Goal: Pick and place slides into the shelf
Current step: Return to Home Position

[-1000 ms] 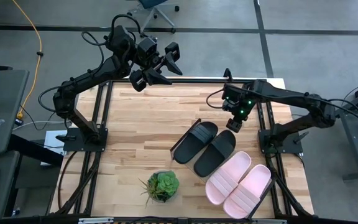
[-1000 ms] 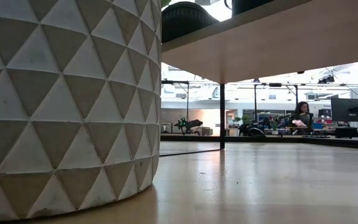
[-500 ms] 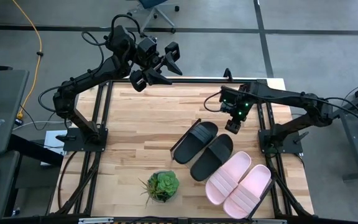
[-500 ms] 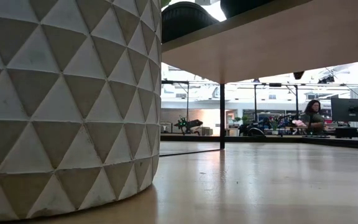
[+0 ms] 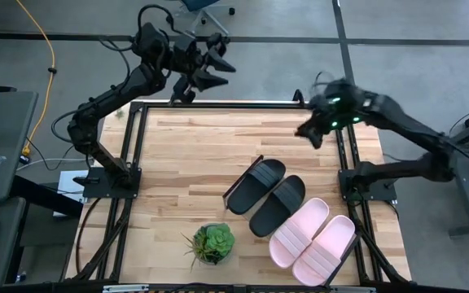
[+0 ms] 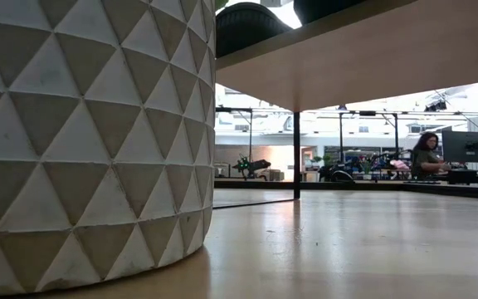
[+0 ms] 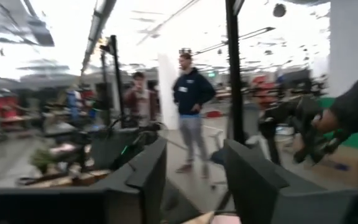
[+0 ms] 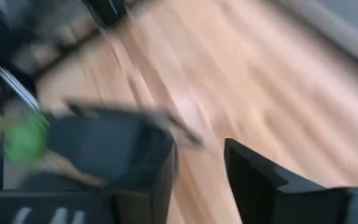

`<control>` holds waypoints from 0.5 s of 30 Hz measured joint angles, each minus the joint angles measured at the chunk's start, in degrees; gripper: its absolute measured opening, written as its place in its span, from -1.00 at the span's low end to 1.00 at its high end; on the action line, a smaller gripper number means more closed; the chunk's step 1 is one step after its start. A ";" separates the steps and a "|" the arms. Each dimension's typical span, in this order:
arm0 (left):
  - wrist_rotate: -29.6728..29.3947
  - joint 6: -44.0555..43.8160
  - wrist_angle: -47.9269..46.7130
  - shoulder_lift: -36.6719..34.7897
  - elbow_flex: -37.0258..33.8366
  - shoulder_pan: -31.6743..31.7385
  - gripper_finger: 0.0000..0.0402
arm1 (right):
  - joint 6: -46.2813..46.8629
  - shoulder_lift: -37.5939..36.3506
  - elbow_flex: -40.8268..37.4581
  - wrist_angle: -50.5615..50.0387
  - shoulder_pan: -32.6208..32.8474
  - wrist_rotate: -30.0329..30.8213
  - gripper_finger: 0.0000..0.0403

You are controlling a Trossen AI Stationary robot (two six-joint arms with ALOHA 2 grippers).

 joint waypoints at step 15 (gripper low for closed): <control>0.85 2.45 -4.97 -4.00 0.00 7.07 -0.96 | -1.31 -11.44 6.20 14.15 -2.87 -4.91 -0.97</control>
